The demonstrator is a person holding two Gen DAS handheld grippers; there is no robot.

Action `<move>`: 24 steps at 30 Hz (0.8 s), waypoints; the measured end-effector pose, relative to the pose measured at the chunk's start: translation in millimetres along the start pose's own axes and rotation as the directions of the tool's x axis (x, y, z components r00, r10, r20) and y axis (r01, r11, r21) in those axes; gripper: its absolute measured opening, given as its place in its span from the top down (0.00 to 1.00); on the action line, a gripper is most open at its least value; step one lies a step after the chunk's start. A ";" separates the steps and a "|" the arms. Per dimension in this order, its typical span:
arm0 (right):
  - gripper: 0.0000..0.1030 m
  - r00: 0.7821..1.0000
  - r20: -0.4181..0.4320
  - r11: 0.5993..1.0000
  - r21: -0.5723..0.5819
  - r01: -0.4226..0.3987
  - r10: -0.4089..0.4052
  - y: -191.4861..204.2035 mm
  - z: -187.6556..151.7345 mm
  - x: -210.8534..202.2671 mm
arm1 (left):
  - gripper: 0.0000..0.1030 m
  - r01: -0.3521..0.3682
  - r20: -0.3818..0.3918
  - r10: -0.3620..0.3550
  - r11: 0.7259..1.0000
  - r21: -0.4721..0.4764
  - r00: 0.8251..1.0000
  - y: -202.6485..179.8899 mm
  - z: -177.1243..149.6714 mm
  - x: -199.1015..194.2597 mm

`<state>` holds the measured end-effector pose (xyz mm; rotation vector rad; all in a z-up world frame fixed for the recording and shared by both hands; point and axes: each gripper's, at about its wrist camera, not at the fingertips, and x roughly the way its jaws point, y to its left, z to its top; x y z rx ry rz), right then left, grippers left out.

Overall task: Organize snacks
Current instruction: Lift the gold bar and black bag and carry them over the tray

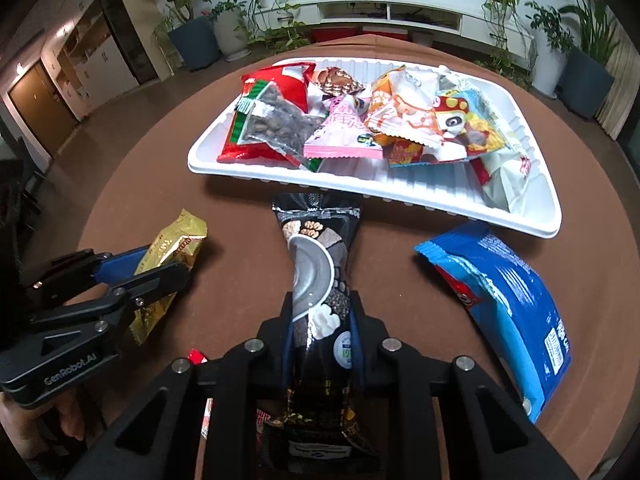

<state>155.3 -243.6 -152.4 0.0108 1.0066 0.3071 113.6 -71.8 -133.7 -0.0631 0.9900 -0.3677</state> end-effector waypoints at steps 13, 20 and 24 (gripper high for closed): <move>0.80 0.993 0.095 0.994 0.075 -0.074 0.066 -20.0 -14.9 -30.3 | 0.72 0.026 0.020 -0.026 1.000 0.000 0.999 -1.4 1.1 -3.0; 0.80 0.983 0.154 0.983 0.140 -0.118 0.096 -44.4 -17.6 -59.0 | 0.72 0.064 0.039 -0.063 0.998 -0.022 0.997 -2.3 3.7 -9.8; 0.80 0.979 0.184 0.975 0.185 -0.123 0.089 -65.1 -15.7 -70.7 | 0.72 0.070 0.049 -0.069 0.997 -0.018 0.996 -6.1 8.2 -13.7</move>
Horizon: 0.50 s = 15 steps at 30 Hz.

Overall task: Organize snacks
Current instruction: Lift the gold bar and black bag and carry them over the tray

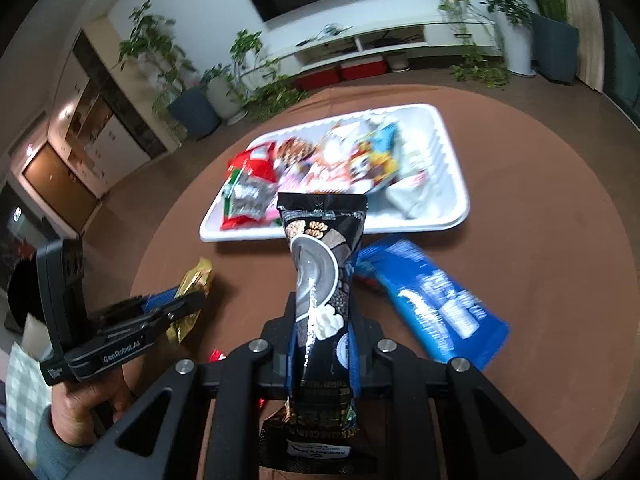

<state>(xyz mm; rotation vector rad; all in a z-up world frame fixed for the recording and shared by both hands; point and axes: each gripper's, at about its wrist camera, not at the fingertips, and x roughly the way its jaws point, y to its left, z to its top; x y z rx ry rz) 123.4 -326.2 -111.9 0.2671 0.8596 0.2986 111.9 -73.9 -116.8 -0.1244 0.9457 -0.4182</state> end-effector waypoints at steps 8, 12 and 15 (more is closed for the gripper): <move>0.80 0.998 0.050 0.998 0.066 0.022 -0.025 -31.4 12.7 -20.1 | 0.72 0.014 0.016 -0.013 1.000 -0.011 1.000 -0.2 6.8 -7.2; 0.80 0.996 0.073 0.995 0.085 0.042 -0.049 -45.1 23.7 -30.1 | 0.72 0.010 0.032 -0.010 1.000 0.004 0.999 -2.2 20.2 -13.2; 0.80 0.994 0.091 0.995 0.085 0.060 -0.068 -50.4 33.4 -37.7 | 0.72 -0.003 0.052 0.002 1.000 0.026 0.999 -5.8 40.0 -16.6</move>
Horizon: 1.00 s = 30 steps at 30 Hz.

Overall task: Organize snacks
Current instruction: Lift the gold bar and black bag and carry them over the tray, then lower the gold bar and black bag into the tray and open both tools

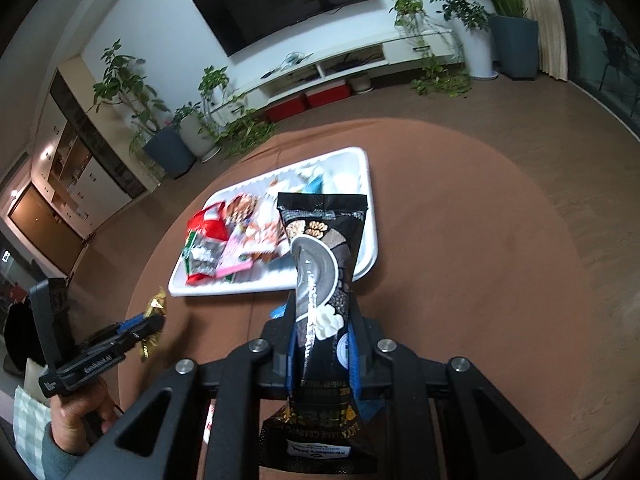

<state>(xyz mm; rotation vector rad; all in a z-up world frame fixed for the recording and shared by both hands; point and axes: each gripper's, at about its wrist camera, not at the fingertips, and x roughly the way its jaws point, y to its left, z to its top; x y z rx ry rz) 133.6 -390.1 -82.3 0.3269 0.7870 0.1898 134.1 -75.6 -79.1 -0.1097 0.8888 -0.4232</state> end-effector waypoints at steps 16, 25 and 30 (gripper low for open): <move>0.80 0.997 -0.055 0.996 -0.061 -0.064 0.061 42.4 91.4 71.0 | 0.72 -0.055 0.001 0.055 0.994 0.092 0.998 -28.3 129.6 51.4; 0.79 0.989 -0.146 0.994 -0.103 -0.024 0.009 63.3 101.8 136.8 | 0.72 -0.080 -0.056 0.084 0.994 0.070 0.995 -19.1 129.4 108.5; 0.79 0.984 -0.172 0.994 -0.108 0.017 -0.035 62.3 100.5 158.5 | 0.72 -0.084 -0.067 0.089 0.993 0.084 0.994 -21.6 121.7 132.0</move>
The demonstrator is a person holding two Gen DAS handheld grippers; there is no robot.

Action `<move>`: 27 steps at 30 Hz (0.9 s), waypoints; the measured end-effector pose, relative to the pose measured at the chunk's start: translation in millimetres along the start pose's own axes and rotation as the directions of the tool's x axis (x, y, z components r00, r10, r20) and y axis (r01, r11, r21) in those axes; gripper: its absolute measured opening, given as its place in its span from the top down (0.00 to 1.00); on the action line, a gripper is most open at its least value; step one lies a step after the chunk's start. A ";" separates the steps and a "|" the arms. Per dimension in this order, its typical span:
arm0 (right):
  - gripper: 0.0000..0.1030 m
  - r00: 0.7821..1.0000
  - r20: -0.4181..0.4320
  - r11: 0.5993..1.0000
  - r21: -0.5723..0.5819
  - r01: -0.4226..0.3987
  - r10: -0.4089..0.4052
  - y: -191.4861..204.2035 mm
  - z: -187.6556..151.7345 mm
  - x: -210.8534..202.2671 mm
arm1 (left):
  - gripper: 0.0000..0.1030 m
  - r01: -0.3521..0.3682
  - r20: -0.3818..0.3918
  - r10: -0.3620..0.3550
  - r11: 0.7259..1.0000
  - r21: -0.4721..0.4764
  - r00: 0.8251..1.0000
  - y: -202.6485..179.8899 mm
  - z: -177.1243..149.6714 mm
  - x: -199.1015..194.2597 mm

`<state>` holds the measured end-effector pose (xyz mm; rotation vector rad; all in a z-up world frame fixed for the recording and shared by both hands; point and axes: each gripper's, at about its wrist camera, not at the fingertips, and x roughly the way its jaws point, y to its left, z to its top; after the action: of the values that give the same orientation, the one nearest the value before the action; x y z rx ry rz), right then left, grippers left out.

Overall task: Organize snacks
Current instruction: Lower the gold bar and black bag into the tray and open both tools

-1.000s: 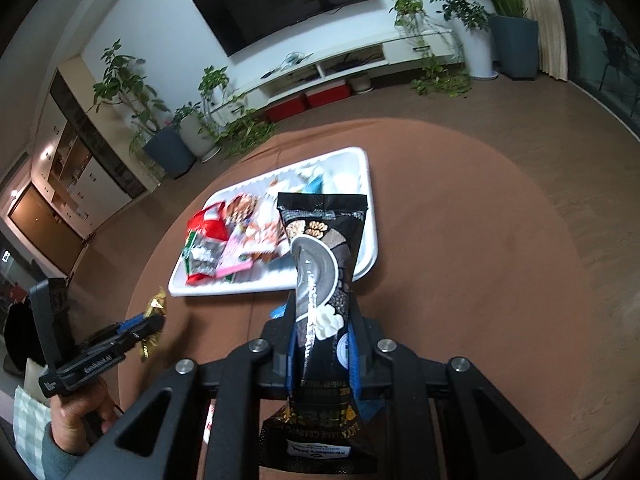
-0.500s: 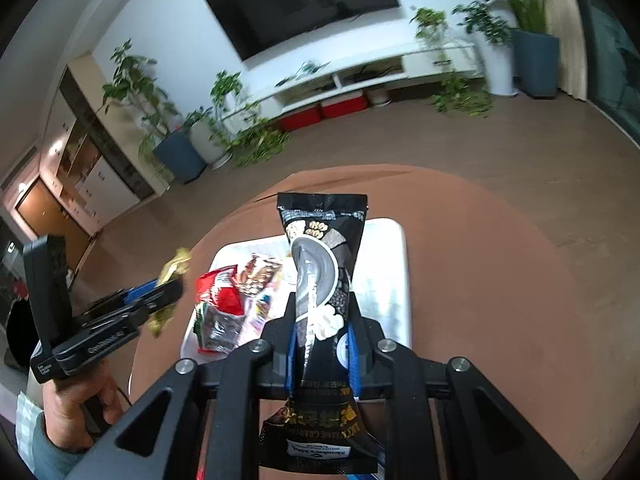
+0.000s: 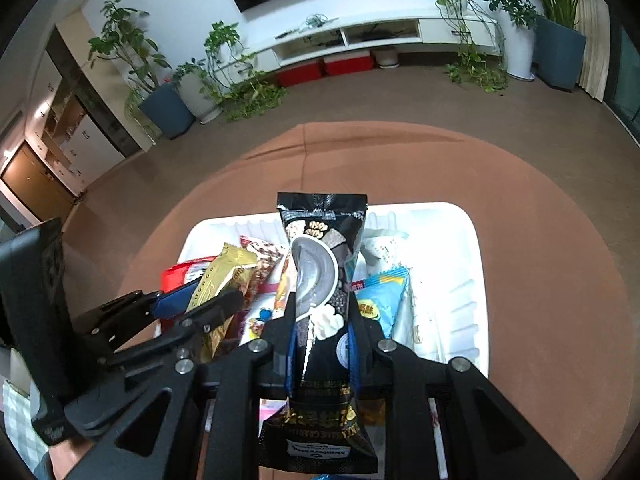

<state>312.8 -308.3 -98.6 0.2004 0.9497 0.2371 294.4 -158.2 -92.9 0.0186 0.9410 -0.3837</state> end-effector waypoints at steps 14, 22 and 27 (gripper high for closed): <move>0.77 1.000 -0.014 1.000 0.001 0.024 -0.024 -1.7 -2.1 18.9 | 0.71 -0.020 -0.014 0.020 1.000 0.014 1.000 -10.2 -5.2 51.2; 0.59 1.000 0.010 0.999 -0.028 0.029 -0.029 11.2 -5.7 10.2 | 0.47 -0.034 0.001 0.034 0.999 0.025 0.999 -20.6 -2.2 51.5; 0.45 0.999 0.037 1.000 -0.024 0.019 -0.018 8.5 -3.4 -3.2 | 0.36 -0.039 0.015 0.038 0.999 0.025 0.999 -23.1 -1.6 42.3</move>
<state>307.3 -300.8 -95.7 0.1729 0.9110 0.2274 307.8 -192.6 -123.9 0.0564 0.9198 -0.3595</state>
